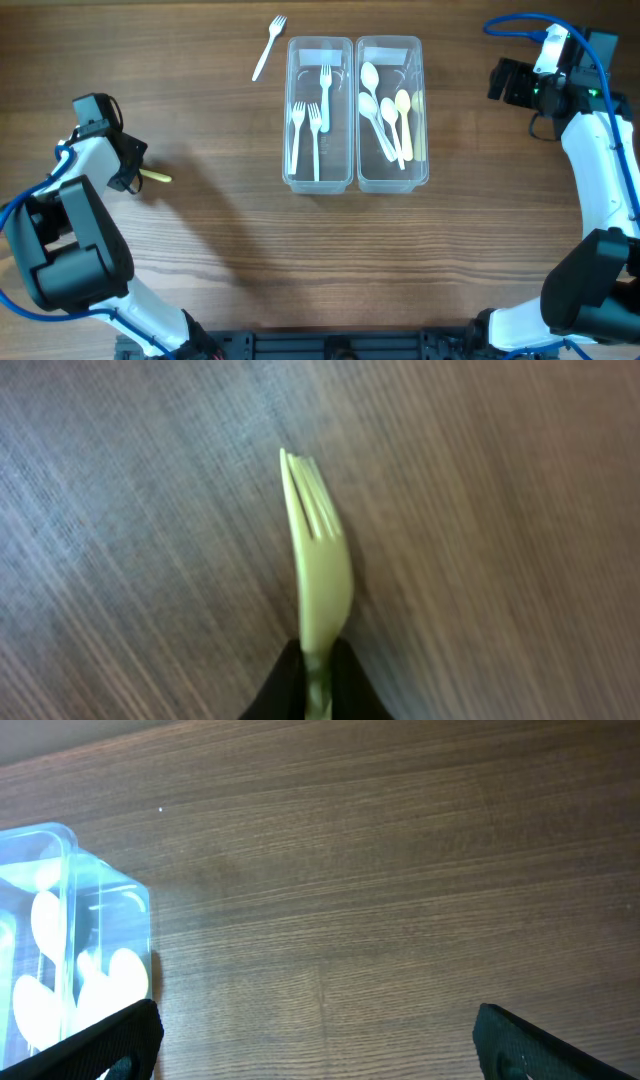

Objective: Pack container
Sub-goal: 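Lower left gripper onto the yellow fork and grasp it, then lift yellow fork and carry it toward the left tray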

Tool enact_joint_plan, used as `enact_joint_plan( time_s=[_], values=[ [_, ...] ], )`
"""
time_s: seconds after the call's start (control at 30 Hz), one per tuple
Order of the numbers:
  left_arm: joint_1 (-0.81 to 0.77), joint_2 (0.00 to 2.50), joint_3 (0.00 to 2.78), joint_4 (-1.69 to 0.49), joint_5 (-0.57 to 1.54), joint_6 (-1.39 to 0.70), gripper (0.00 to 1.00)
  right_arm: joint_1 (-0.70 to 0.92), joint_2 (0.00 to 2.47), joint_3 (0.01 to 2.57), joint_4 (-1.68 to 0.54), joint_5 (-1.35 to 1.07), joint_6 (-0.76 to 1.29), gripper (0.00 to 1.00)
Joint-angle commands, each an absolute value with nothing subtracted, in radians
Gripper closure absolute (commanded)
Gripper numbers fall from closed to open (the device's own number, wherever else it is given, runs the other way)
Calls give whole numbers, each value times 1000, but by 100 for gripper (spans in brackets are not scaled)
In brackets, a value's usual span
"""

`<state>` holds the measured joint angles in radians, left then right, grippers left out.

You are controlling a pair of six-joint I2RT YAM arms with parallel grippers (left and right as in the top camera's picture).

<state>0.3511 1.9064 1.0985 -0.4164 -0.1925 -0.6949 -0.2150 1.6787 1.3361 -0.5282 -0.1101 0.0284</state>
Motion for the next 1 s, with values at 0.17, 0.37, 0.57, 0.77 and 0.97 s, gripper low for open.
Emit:
enact_joint_plan(
  time_s=[0.17, 0.37, 0.57, 0.77, 0.97],
  values=[
    [355, 1939, 1072, -429, -49, -681, 96, -211, 1665, 1349, -525, -104, 19, 0],
    [343, 1784, 1076, -425, 70, -681, 96, -211, 1665, 1349, -525, -104, 19, 0],
    [257, 1572, 1076, -406, 72, -635, 96, -211, 1665, 1349, -525, -104, 19, 0],
    [59, 1392, 1076, -363, 108, -505, 96, -211, 1665, 1349, -525, -104, 19, 0],
    [-176, 1338, 1076, -304, 108, -500, 96, -211, 1665, 1349, -525, -104, 19, 0]
  ],
)
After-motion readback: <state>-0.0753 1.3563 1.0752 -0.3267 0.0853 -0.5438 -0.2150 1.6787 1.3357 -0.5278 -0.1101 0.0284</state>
